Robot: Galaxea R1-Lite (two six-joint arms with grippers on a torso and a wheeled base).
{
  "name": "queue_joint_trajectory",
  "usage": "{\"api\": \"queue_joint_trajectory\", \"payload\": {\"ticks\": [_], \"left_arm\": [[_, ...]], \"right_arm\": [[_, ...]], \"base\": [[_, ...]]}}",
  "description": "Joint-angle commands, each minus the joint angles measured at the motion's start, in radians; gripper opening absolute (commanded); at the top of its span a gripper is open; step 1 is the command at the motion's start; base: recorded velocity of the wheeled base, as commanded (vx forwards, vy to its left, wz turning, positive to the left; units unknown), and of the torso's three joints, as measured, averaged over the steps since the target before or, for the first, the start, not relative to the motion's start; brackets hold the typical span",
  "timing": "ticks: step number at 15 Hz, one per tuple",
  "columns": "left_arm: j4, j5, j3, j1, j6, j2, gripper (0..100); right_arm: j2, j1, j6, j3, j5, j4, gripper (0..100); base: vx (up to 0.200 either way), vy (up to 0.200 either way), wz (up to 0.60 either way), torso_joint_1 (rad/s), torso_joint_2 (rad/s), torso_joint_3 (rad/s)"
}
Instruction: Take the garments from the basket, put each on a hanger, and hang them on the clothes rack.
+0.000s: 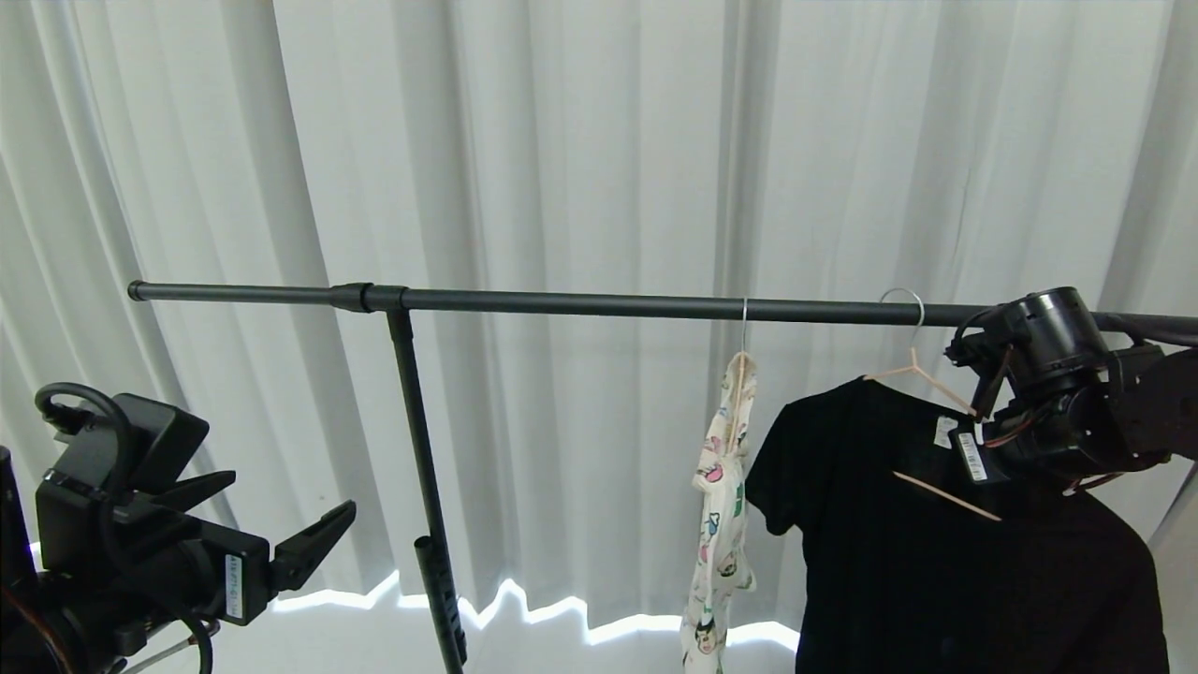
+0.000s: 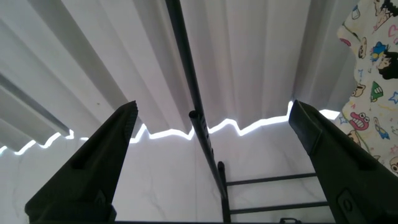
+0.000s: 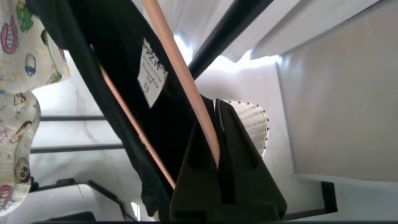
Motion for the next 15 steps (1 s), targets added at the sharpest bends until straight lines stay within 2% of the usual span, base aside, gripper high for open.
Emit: {"api": "queue_joint_trajectory", "payload": {"ticks": [1,2,3,7,10,14,15], "left_arm": [[-0.001,0.001,-0.001,0.0,0.0,0.003,100],[-0.001,0.001,-0.001,0.0,0.0,0.003,100],[-0.001,0.001,-0.001,0.0,0.0,0.001,100],[-0.001,0.001,-0.001,0.0,0.0,0.0,100],[-0.001,0.002,0.0,0.0,-0.001,-0.005,100],[-0.001,0.004,0.028,0.004,-0.001,-0.031,100],[-0.001,0.005,0.031,0.004,0.0,-0.039,100]], "right_arm": [[0.001,0.019,0.013,0.006,-0.006,0.001,0],[0.0,0.026,0.024,0.007,-0.007,0.004,0],[-0.007,0.033,0.035,0.009,-0.007,0.01,100],[-0.042,0.062,0.105,0.006,-0.007,0.01,100],[-0.123,0.077,0.122,0.006,-0.004,0.019,100],[-0.349,0.077,0.148,0.076,0.073,0.045,100],[-0.389,0.071,0.142,0.095,0.073,0.048,100]], "base": [[0.0,0.0,0.0,0.0,0.0,0.0],[0.0,0.0,0.0,0.0,0.0,0.0],[0.0,0.0,0.0,0.0,0.0,0.0],[0.0,0.0,0.0,0.0,0.0,0.0],[0.0,0.0,0.0,0.0,0.0,0.0],[0.0,0.0,0.0,0.0,0.0,0.0],[0.0,0.0,0.0,0.0,0.0,0.0]]}}
